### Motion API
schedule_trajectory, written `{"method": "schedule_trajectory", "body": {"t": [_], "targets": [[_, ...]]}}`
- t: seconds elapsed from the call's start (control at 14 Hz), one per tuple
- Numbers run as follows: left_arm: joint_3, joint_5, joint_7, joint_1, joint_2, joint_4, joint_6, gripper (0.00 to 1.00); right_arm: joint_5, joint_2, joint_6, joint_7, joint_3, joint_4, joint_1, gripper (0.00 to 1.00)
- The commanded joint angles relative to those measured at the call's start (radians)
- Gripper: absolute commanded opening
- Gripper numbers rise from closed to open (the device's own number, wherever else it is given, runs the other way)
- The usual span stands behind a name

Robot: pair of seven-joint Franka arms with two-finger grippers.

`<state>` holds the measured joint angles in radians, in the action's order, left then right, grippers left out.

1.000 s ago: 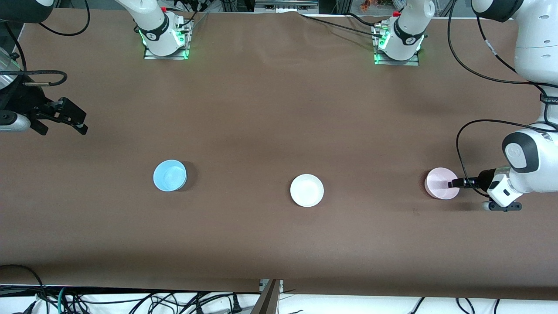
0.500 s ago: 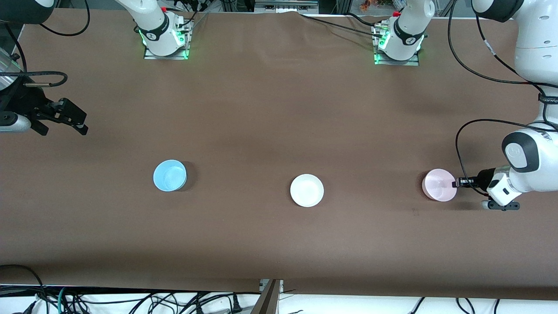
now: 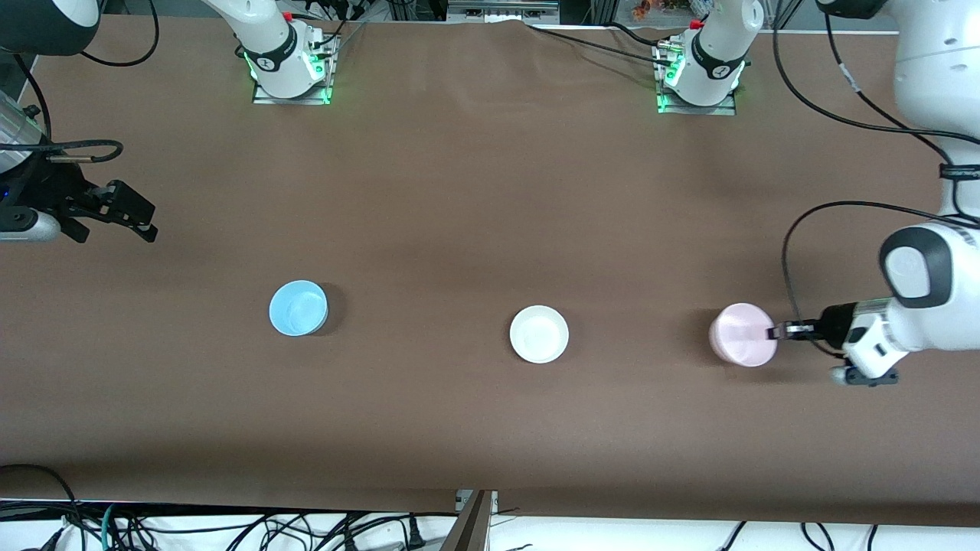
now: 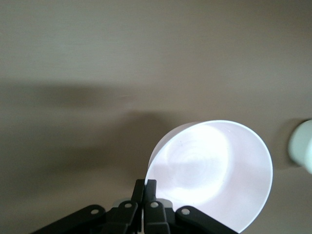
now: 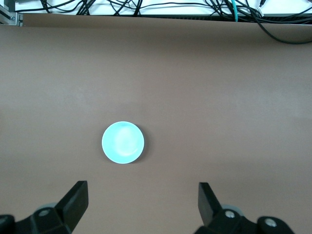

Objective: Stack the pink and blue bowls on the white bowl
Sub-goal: 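Carry the pink bowl with the left gripper onto the white bowl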

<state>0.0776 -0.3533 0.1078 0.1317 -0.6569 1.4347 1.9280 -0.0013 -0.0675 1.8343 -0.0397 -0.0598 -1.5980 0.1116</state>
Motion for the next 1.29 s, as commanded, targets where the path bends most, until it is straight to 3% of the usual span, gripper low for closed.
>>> {"method": "schedule_trajectory", "body": {"t": [0.0, 0.21, 0.5, 0.64, 1.21], "targets": [[0.06, -0.006, -0.239, -0.091, -0.007, -0.043, -0.003, 0.0, -0.003, 0.0, 0.019, -0.009, 0.006, 0.01, -0.01, 1.0], [0.074, 0.003, -0.386, -0.225, -0.024, -0.048, 0.115, 0.0, -0.005, 0.0, 0.014, -0.003, 0.009, 0.01, -0.007, 1.0], [0.089, 0.178, -0.626, -0.385, -0.059, -0.054, 0.201, 0.0, -0.005, -0.001, -0.032, 0.001, 0.009, 0.009, -0.006, 1.0], [0.137, 0.198, -0.651, -0.391, -0.073, -0.045, 0.29, 0.0, -0.008, -0.055, -0.023, 0.01, 0.009, 0.016, -0.01, 1.0], [0.156, 0.229, -0.639, -0.392, -0.102, -0.025, 0.301, 0.0, -0.008, -0.077, -0.112, 0.01, 0.014, 0.026, 0.0, 1.0]]}}
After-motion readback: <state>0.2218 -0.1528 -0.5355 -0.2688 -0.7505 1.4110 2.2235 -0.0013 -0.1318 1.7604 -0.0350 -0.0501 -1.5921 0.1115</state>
